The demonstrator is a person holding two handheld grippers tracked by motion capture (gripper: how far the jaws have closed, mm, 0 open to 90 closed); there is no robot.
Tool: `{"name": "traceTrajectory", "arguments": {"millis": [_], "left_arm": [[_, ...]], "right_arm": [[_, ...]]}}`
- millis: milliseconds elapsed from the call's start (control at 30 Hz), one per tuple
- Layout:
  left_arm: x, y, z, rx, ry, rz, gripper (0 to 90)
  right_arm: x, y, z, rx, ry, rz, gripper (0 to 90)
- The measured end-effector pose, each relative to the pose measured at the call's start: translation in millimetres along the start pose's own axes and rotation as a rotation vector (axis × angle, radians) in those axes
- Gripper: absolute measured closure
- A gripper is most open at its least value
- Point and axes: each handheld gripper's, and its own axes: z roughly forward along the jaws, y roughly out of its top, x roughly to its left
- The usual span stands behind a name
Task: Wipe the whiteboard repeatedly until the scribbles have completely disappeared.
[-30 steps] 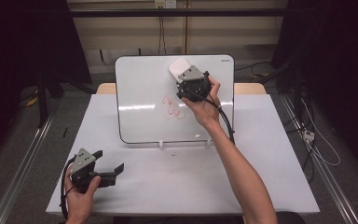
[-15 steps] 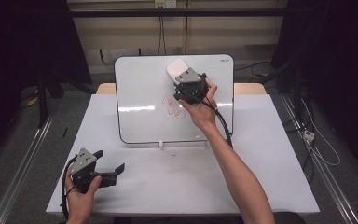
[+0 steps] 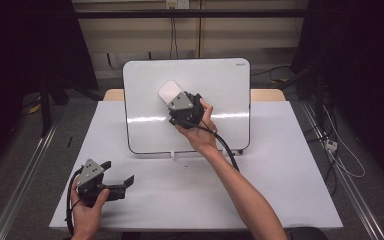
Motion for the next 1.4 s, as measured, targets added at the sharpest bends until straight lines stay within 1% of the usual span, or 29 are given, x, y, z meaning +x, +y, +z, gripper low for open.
{"name": "traceTrajectory", "arguments": {"millis": [100, 133, 167, 267, 300, 400, 600, 733, 767, 800, 900, 967, 1000, 1033, 1133, 1167, 1233, 1267, 1333, 1367, 1400], "left_arm": [[0.1, -0.1, 0.3, 0.005, 0.002, 0.004, 4.8], [-0.1, -0.1, 0.7, 0.007, 0.000, 0.004, 4.8], [-0.4, 0.0, 0.9, 0.007, -0.002, 0.007, 4.8], [-1.2, 0.1, 0.8, 0.004, 0.001, 0.008, 4.8], [-0.8, -0.1, 0.9, 0.004, 0.001, 0.007, 4.8], [0.2, -0.4, 0.3, 0.005, 0.003, 0.005, 4.8], [1.4, -1.1, -1.0, -0.003, 0.004, -0.007, 4.8], [1.0, -1.0, -1.5, -0.004, 0.003, -0.004, 4.8], [1.0, -1.0, -1.5, -0.004, 0.003, -0.004, 4.8], [1.1, -0.9, -1.6, -0.002, 0.005, -0.001, 4.8], [0.8, -1.0, -1.2, -0.004, 0.008, -0.005, 4.8], [0.9, -1.1, -1.2, -0.001, 0.007, -0.005, 4.8], [1.0, -1.1, -1.3, 0.000, 0.007, -0.005, 4.8], [1.0, -1.1, -1.3, 0.000, 0.007, -0.005, 4.8], [1.8, -0.9, -1.6, 0.000, 0.007, -0.002, 4.8], [1.7, -1.0, -1.5, -0.001, 0.006, -0.005, 4.8], [1.7, -1.0, -1.8, 0.002, 0.006, -0.001, 4.8], [1.7, -1.0, -1.8, 0.002, 0.006, -0.001, 4.8], [1.7, -0.9, -1.9, 0.001, 0.006, 0.001, 4.8], [1.6, -0.9, -1.9, 0.001, 0.006, -0.001, 4.8], [1.6, -0.9, -1.7, 0.001, 0.006, -0.001, 4.8]], "right_arm": [[11.7, -2.0, -0.4, 0.001, 0.015, -0.030, 31.7], [11.7, -2.0, -0.4, 0.001, 0.015, -0.030, 31.7], [18.6, -3.6, -1.6, 0.002, 0.024, -0.044, 31.7], [29.2, -8.4, -3.9, 0.001, 0.048, -0.072, 31.8], [31.7, -10.0, -5.0, -0.002, 0.044, -0.082, 31.7], [29.5, -10.4, -6.5, -0.001, 0.057, -0.079, 31.7], [25.3, -10.4, -6.4, 0.005, 0.065, -0.080, 31.7], [14.4, -11.5, -8.2, 0.013, 0.046, -0.063, 31.7], [14.4, -11.5, -8.2, 0.013, 0.046, -0.063, 31.7], [6.4, -12.6, -9.2, 0.015, 0.035, -0.048, 31.7], [-9.2, -14.4, -10.9, 0.016, 0.014, -0.021, 31.8], [-21.2, -15.9, -12.5, 0.020, -0.004, 0.007, 31.7], [-27.5, -16.7, -13.5, 0.020, -0.015, 0.009, 31.7], [-27.5, -16.7, -13.5, 0.020, -0.015, 0.009, 31.7], [-46.0, -18.6, -15.8, 0.031, -0.040, 0.034, 31.7], [-57.1, -18.8, -17.2, 0.036, -0.056, 0.046, 31.7], [-65.9, -19.6, -18.2, 0.039, -0.069, 0.061, 31.7], [-68.6, -20.5, -18.8, 0.039, -0.068, 0.068, 31.8], [-69.5, -21.1, -19.1, 0.038, -0.067, 0.067, 31.8], [-66.5, -21.0, -19.8, 0.037, -0.083, 0.061, 31.7], [-65.9, -21.3, -19.9, 0.037, -0.084, 0.067, 31.8]]}}
